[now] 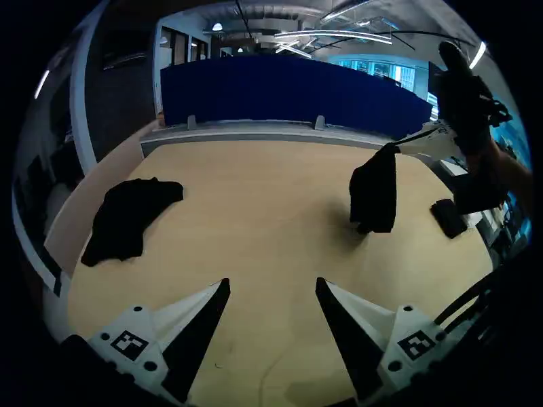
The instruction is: Fold towel
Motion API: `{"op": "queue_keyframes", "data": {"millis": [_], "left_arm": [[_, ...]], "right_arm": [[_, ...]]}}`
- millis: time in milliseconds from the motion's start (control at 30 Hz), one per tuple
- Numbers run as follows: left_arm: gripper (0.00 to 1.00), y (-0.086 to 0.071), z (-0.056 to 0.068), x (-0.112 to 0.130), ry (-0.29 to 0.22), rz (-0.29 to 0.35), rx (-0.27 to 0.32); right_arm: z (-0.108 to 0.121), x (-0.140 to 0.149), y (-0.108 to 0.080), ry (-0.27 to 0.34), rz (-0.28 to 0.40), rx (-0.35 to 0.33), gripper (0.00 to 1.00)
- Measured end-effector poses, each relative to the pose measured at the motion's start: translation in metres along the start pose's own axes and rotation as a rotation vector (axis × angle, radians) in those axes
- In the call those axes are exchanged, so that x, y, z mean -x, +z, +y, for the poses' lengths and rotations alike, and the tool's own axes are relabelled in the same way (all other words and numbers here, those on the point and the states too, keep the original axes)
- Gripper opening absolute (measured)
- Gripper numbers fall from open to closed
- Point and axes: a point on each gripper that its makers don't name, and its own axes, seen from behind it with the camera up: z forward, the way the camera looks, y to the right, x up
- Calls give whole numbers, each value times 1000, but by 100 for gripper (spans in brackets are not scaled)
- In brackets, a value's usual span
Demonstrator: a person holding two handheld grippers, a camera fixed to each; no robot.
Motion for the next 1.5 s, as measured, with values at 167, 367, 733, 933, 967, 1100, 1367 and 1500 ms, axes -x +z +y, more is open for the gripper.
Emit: {"op": "queue_keyframes", "data": {"millis": [167, 367, 733, 933, 967, 1100, 1367, 1500], "left_arm": [[94, 2, 4, -5, 9, 6, 11], [94, 6, 11, -11, 22, 12, 29], [94, 16, 28, -20, 49, 11, 63], [94, 18, 33, -25, 61, 11, 70], [94, 19, 34, -25, 62, 11, 70], [94, 22, 38, -26, 69, 8, 72], [94, 28, 50, -28, 84, -4, 81], [94, 33, 60, -30, 86, -10, 89]], "right_arm": [[12, -2, -8, 17, 6, 22, 2], [33, 2, -22, 41, 7, 62, 2], [86, 24, -62, 90, -10, 152, 2], [120, 48, -84, 121, -28, 204, 2], [126, 51, -88, 126, -31, 213, 2], [148, 66, -103, 148, -40, 246, 2], [189, 93, -131, 167, -65, 304, 2], [209, 107, -142, 173, -78, 330, 2]]}}
